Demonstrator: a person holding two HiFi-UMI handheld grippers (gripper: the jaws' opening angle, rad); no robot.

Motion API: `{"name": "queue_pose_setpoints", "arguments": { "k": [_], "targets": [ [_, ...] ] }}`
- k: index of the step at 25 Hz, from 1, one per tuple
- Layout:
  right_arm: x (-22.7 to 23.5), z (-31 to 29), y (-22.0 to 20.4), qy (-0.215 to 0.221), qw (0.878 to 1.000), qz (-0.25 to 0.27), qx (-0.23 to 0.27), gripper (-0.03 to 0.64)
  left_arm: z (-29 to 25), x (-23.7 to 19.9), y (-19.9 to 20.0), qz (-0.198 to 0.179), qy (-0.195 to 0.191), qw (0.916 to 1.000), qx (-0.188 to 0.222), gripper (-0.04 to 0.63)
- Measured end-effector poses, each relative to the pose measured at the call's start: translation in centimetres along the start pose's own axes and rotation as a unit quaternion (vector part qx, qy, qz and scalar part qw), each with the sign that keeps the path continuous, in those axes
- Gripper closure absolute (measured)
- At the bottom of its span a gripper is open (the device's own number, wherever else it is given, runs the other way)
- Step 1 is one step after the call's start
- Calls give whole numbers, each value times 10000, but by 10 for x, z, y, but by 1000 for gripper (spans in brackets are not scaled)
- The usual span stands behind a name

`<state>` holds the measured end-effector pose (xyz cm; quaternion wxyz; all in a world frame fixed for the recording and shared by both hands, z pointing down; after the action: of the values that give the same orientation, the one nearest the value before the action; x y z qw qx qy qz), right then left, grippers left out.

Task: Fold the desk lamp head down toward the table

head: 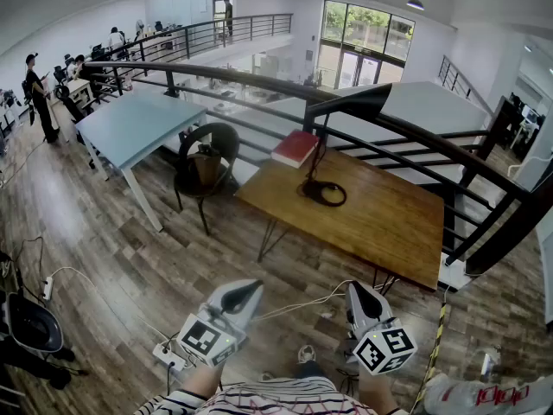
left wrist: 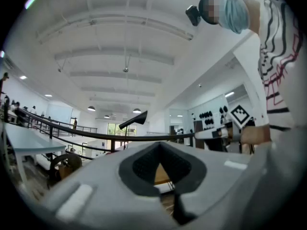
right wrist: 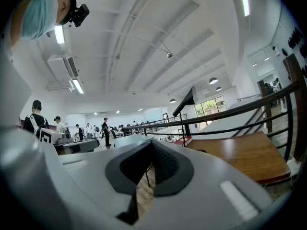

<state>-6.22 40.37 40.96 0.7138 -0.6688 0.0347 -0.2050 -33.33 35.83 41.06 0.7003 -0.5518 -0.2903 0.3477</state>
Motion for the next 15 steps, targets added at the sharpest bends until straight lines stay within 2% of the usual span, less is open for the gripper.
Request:
{"name": "queue_pose_setpoints", "arguments": {
  "k": [7, 8, 9, 10, 11, 12, 15],
  "targets": [
    [23, -12, 13, -117, 9998, 145, 19, 614, -24, -7, -5, -91, 157, 9998, 53, 592],
    [29, -16, 13, -94, 9998, 171, 22, 588, -31, -8, -7, -71, 148, 9998, 70, 591],
    [35, -21, 14, -73, 9998, 188, 22, 517, -39, -10, -9, -43, 136, 9999, 79, 591],
    [41, -25, 15, -56, 9998, 196, 23, 482, -47, -11, -12, -25, 128, 9999, 74, 548],
    [47, -30, 16, -42, 9998, 194, 24, 480, -55, -13, -15, -29, 125, 9999, 52, 476],
    [53, -35, 17, -29, 9998, 180, 24, 477, -64, -15, -19, -45, 123, 9999, 14, 443],
    [74, -49, 22, 37, 9999, 158, 28, 379, -91, -20, -27, -58, 110, 9999, -71, 440]
  ]
}}
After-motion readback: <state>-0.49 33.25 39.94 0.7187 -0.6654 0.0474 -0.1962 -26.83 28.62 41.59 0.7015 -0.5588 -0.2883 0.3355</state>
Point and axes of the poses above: the fingertips, and each gripper's own axes: z backward along the fingers, x to its right, y out of its top, the point moved 8 cm from there along z, backward along the fingers, and after that the axes turned 8 degrees about x, right-handed, at the moved point
